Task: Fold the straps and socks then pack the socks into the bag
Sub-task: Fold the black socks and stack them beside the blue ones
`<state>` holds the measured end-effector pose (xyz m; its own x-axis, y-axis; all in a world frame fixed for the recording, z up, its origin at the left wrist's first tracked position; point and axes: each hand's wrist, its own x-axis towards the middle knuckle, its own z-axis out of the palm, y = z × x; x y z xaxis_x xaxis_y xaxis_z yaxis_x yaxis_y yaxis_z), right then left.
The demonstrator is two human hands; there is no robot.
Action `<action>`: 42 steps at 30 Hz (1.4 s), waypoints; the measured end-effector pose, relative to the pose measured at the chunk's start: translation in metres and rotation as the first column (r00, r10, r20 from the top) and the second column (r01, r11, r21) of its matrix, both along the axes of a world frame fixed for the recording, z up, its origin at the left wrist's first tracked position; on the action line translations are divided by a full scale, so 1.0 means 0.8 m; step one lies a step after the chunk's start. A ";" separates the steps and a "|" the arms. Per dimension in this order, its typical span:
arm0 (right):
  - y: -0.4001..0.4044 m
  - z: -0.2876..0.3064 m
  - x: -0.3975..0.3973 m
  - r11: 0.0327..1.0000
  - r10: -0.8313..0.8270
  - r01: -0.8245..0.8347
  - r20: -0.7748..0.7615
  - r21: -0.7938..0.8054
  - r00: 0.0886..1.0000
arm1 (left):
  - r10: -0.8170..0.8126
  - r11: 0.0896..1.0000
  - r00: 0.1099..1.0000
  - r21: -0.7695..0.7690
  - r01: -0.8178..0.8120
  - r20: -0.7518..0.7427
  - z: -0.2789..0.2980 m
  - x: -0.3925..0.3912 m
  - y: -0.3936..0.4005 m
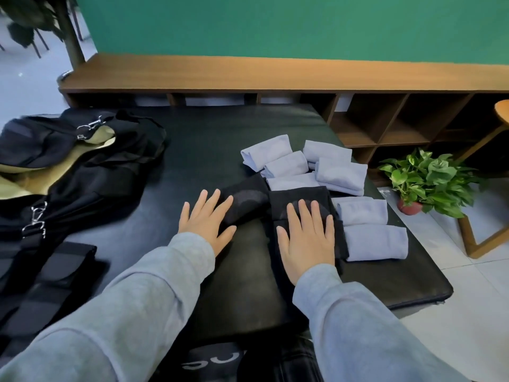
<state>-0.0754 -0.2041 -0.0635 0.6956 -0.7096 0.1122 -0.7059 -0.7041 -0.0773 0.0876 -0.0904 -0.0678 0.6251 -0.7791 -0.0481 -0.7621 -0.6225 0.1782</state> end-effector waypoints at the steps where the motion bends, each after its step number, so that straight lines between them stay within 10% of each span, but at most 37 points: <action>1: 0.009 0.001 0.002 0.998 0.004 0.001 0.072 -0.060 0.997 | 0.021 1.000 1.000 0.003 -0.021 -0.004 -0.002 0.002 0.010; 10: 0.102 -0.025 0.022 0.927 0.295 -0.347 0.294 0.144 0.909 | 0.173 0.985 0.985 0.018 -0.173 0.009 -0.013 0.025 0.073; 18: 0.096 -0.027 0.043 0.902 0.087 -0.186 0.257 0.391 0.962 | 0.279 0.954 0.960 -0.116 -0.276 0.012 0.001 0.071 0.086; 25: 0.082 -0.035 0.064 0.900 -0.124 -0.082 0.432 0.429 0.893 | -0.029 0.989 0.991 -0.148 0.009 -0.132 0.023 0.041 -0.014; 42: 0.078 -0.040 0.065 0.865 -0.188 -0.111 0.522 0.489 0.832 | 0.142 0.946 0.887 -0.204 -0.253 -0.440 0.002 0.036 -0.027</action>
